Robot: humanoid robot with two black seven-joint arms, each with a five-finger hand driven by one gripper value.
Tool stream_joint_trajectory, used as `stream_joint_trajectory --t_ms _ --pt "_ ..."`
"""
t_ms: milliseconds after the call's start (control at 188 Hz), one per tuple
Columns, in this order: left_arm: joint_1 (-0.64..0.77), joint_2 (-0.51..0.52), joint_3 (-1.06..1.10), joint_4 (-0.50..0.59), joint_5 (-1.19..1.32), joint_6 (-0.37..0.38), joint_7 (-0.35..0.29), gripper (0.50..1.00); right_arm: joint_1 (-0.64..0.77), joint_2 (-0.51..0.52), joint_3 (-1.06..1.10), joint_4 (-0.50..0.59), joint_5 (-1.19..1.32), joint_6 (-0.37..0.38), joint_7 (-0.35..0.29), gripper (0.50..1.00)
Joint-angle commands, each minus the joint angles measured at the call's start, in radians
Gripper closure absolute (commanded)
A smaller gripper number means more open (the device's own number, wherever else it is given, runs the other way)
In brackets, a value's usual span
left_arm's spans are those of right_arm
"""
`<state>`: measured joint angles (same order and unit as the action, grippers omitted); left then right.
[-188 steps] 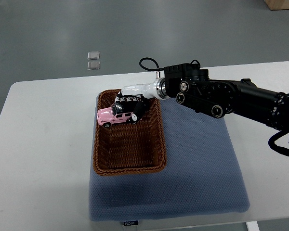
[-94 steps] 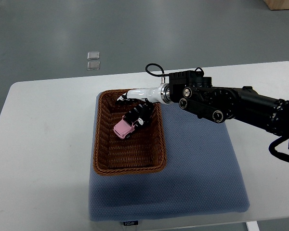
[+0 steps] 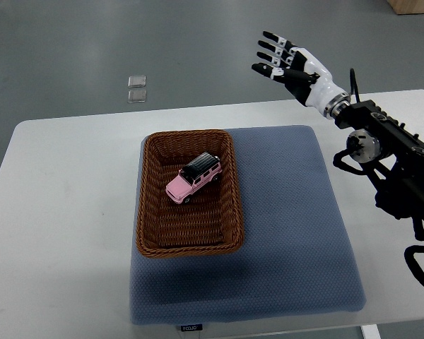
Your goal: Place pink car in brown basket
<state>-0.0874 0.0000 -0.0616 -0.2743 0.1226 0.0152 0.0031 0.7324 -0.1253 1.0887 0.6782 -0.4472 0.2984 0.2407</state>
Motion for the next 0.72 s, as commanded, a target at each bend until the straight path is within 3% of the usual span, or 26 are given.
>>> stream_joint_trajectory --t_ms 0,149,426,714 --pt "0.000 0.000 0.000 0.000 0.000 0.000 0.002 0.500 -0.080 0.001 0.034 0.000 0.217 0.005 0.006 0.591" --pt "0.000 0.000 0.002 0.001 -0.001 0.000 0.002 0.500 -0.134 0.003 0.034 -0.002 0.357 0.008 0.008 0.591" --pt "0.000 0.000 0.003 0.001 0.000 0.000 0.002 0.500 -0.142 0.013 0.031 -0.002 0.360 0.071 0.006 0.591" --pt "0.000 0.000 0.002 0.000 0.000 0.000 0.002 0.500 -0.140 0.015 0.028 -0.002 0.351 0.074 0.006 0.591"
